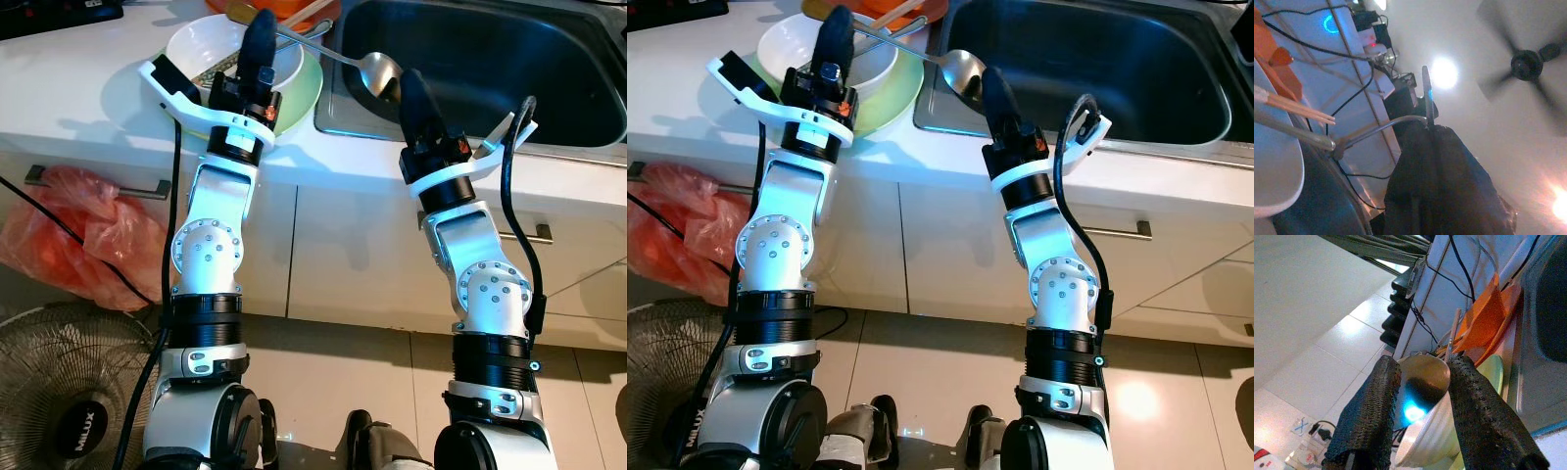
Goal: Kitchen organization
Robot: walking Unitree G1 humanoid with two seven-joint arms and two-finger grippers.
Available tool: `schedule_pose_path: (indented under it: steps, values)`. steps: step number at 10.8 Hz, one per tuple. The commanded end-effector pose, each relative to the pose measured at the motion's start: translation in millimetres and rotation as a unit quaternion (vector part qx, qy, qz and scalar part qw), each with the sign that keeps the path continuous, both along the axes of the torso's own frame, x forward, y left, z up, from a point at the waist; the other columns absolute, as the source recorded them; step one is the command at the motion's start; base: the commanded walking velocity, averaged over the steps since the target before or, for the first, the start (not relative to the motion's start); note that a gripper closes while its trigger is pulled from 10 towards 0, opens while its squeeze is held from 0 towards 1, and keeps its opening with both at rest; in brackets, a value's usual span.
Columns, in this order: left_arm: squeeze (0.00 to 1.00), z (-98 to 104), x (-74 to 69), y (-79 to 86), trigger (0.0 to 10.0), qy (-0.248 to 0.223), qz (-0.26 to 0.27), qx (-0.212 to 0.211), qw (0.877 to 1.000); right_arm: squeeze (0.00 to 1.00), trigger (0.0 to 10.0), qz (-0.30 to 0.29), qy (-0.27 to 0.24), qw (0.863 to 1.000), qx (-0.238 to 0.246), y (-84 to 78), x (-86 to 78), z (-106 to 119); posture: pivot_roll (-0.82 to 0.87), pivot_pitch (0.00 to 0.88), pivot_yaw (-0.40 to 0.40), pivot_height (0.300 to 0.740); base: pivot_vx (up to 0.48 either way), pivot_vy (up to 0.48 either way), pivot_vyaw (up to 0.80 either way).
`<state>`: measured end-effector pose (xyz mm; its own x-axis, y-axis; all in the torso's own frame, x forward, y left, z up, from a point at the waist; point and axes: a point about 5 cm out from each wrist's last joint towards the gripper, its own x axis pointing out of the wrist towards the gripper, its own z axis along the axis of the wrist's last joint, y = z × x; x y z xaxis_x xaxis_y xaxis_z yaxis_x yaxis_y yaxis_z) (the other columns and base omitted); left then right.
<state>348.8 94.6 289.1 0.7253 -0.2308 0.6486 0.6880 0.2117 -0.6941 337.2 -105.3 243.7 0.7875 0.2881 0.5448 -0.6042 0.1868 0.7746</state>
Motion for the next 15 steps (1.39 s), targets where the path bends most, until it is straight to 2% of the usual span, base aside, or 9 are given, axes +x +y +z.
schedule_pose_path:
  steps: [1, 3, 4, 6, 9, 11, 15]
  values:
    - [0.0, -19.3, -8.4, -39.0, 10.0, 0.04, -0.066, -0.054, 0.996, 0.0, 10.0, 0.018, 0.003, 0.999, 0.03, 9.4, -1.5, -0.2, 0.14, 0.21, -0.044, 0.74, 0.0, 0.0, 0.0]
    - [0.0, -20.0, -9.5, -41.9, 10.0, 0.044, -0.079, -0.063, 0.994, 0.0, 10.0, 0.02, 0.003, 0.999, 0.042, 9.6, -0.8, 1.1, 0.14, 0.212, -0.043, 0.74, 0.0, 0.0, 0.0]
    - [0.0, -21.5, -9.2, -41.3, 10.0, 0.057, -0.095, -0.106, 0.988, 0.0, 10.0, 0.022, 0.006, 0.998, 0.055, 8.8, 0.5, 1.6, 0.15, 0.212, -0.043, 0.74, 0.0, 0.0, 0.0]
    - [0.0, -25.4, -11.4, -48.8, 10.0, 0.06, -0.101, -0.088, 0.989, 0.0, 10.0, 0.022, -0.001, 0.998, 0.062, 8.2, 1.7, 5.3, 0.15, 0.212, -0.043, 0.74, 0.0, 0.0, 0.0]
    - [0.0, -34.5, -14.8, -59.8, 10.0, 0.082, -0.132, -0.102, 0.983, 0.0, 10.0, 0.03, -0.008, 0.995, 0.095, 8.0, 2.9, 10.8, 0.14, 0.215, -0.044, 0.74, 0.0, 0.0, 0.0]
    - [0.0, -37.7, -15.8, -65.1, 10.0, 0.089, -0.135, -0.097, 0.982, 0.0, 10.0, 0.033, -0.01, 0.994, 0.101, 7.6, 3.1, 12.4, 0.14, 0.216, -0.045, 0.74, 0.0, 0.0, 0.0]
    - [0.0, -31.0, -8.7, -60.2, 10.0, 0.083, -0.112, -0.109, 0.984, 0.0, 10.0, 0.055, -0.014, 0.993, 0.107, 12.3, 0.6, 13.7, 0.15, 0.214, -0.049, 0.74, 0.0, 0.0, 0.0]
